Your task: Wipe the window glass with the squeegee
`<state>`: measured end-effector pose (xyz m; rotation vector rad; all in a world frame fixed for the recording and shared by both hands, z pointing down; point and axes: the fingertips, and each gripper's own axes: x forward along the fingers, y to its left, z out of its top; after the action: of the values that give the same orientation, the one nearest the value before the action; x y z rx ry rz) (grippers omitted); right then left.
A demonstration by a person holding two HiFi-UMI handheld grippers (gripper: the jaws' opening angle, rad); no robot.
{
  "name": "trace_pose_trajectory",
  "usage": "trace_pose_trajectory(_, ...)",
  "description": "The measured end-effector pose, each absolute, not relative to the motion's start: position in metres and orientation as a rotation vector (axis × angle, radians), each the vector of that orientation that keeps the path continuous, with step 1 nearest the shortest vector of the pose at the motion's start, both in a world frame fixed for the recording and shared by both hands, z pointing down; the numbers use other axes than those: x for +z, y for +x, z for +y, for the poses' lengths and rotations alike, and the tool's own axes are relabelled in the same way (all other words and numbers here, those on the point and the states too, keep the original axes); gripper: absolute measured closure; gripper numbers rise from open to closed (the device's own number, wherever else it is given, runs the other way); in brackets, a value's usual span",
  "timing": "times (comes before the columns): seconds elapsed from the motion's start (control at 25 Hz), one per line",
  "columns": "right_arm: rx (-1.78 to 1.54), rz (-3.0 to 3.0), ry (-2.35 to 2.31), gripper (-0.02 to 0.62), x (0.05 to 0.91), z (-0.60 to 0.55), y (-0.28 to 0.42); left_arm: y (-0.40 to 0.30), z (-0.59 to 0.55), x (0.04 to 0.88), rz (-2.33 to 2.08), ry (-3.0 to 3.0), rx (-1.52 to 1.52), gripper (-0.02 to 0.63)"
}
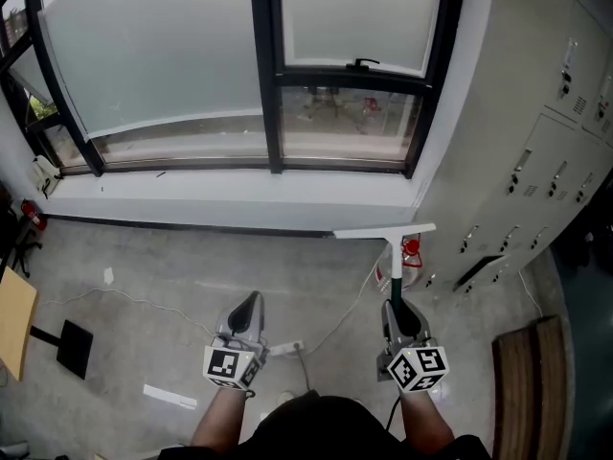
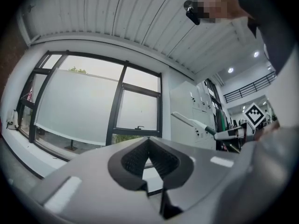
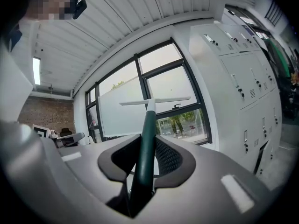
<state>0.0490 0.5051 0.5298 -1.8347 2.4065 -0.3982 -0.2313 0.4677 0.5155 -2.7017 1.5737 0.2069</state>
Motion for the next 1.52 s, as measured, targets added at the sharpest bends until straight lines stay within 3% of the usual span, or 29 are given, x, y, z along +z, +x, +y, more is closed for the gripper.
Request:
trace_pose_trajectory(0.56, -0.444, 2.39, -1.83, 0.5, 0.529, 0.48, -0.013, -0.311, 0.457, 0.53, 1.632, -2.706, 0.159, 0.606)
trace_pose_trajectory(0.88, -0.432, 2.428, -1.842, 0.5, 0.531, 0.449, -0.03, -0.32, 0.431, 0.539, 1.643, -2.721, 0.166, 0.606)
trace_pose_trajectory(1.52, -0.335, 2.447, -1.772, 0.5, 0.51, 0.292, 0.091, -0.211, 0.272, 0.509, 1.691, -2.618, 0.221, 0.606)
